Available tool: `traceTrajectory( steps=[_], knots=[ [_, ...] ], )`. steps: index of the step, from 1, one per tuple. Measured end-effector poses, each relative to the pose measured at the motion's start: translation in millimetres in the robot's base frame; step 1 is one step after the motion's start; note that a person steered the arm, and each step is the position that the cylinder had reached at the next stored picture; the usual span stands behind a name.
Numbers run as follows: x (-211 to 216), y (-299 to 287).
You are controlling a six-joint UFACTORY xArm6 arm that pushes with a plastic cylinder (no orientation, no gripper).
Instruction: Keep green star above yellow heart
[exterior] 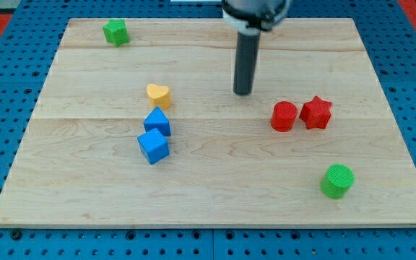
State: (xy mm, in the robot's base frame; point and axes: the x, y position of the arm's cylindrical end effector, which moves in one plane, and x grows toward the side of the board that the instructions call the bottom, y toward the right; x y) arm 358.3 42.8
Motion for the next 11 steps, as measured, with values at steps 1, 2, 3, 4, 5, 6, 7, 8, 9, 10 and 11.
traceTrajectory(
  steps=[1,2,3,4,5,6,7,8,9,10,11],
  knots=[
    [-63,-53],
    [-120,-95],
    [-158,-170],
    [-166,-197],
    [-144,-219],
    [-136,-222],
    [-133,-252],
    [-122,-256],
    [-108,-254],
    [-81,-209],
    [-59,-182]
  ],
)
